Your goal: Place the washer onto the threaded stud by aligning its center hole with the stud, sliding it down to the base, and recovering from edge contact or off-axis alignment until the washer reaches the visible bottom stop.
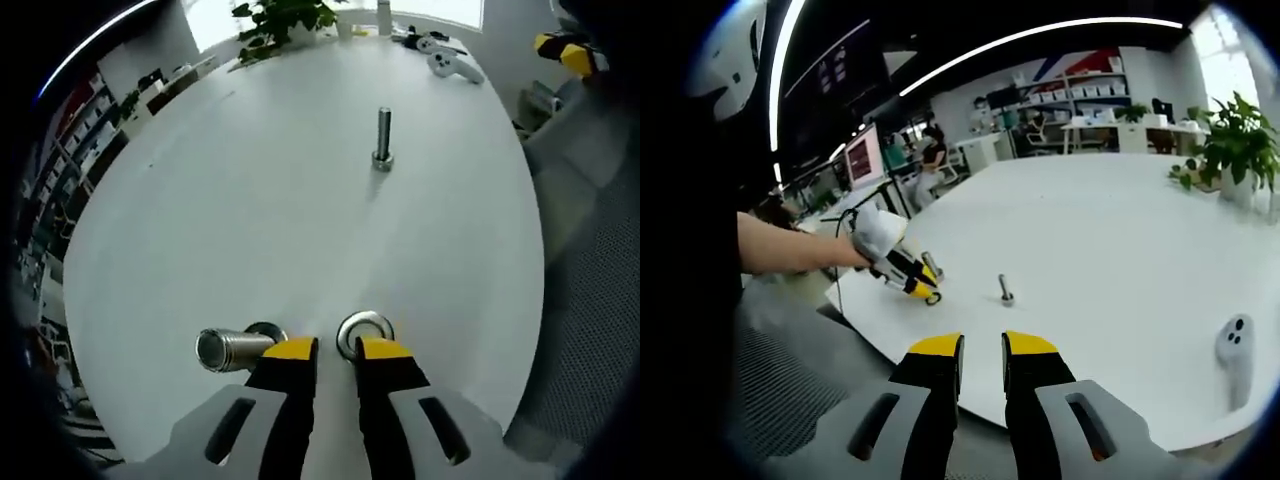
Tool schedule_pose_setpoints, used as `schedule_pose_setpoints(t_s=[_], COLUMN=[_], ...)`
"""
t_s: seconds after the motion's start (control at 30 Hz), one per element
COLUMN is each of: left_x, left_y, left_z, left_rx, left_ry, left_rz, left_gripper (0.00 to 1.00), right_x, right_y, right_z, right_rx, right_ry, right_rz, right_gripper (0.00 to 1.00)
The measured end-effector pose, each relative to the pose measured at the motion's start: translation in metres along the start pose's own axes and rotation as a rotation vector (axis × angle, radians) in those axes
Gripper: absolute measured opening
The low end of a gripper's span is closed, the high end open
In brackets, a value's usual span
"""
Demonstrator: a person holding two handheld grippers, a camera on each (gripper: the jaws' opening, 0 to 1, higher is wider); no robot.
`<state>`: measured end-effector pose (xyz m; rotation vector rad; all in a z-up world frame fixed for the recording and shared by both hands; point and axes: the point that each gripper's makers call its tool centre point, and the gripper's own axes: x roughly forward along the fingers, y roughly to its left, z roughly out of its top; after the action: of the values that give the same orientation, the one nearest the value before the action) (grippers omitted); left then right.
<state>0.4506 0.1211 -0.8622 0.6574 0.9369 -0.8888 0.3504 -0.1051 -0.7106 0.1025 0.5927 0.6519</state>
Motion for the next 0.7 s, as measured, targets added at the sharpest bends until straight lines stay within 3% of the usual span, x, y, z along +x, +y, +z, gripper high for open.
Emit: schedule_pose_setpoints(t_s=[0.13,0.23,0.43,0.53,0.7], left_x=[0.001,0.001,-0.002,-0.008,-0.022], left_y=[-0.007,-0.008,-0.004,0.0,0.009], left_z=[-0.001,0.0,-0.004,0.005,0.011], left_rx=[-0.013,-0.006,-0.146,-0.188,-0.251], left_ry=[0.003,0.005,0.005,-0.052,-0.086], left_rz=[-0.038,-0.019,-0.016,-0.014,0.001], left_gripper=[0.05,0.02,0.01,0.01,0.01], right_x=[0.001,0.001,0.002,0.002,0.001], right_y=[0.001,0.002,0.002,0.003,0.003], right_z=[0.0,0.0,0.001,0.001,0.001], right_rx=[-0.001,-0.002,-0.005,-0.005,-0.005], right_ry=[0.001,0.002,0.005,0.007,0.008], right_rz=[0.004,0.006,0.009,0.011,0.011], right_gripper=[0.18,0.18,0.18,0.18,0.18])
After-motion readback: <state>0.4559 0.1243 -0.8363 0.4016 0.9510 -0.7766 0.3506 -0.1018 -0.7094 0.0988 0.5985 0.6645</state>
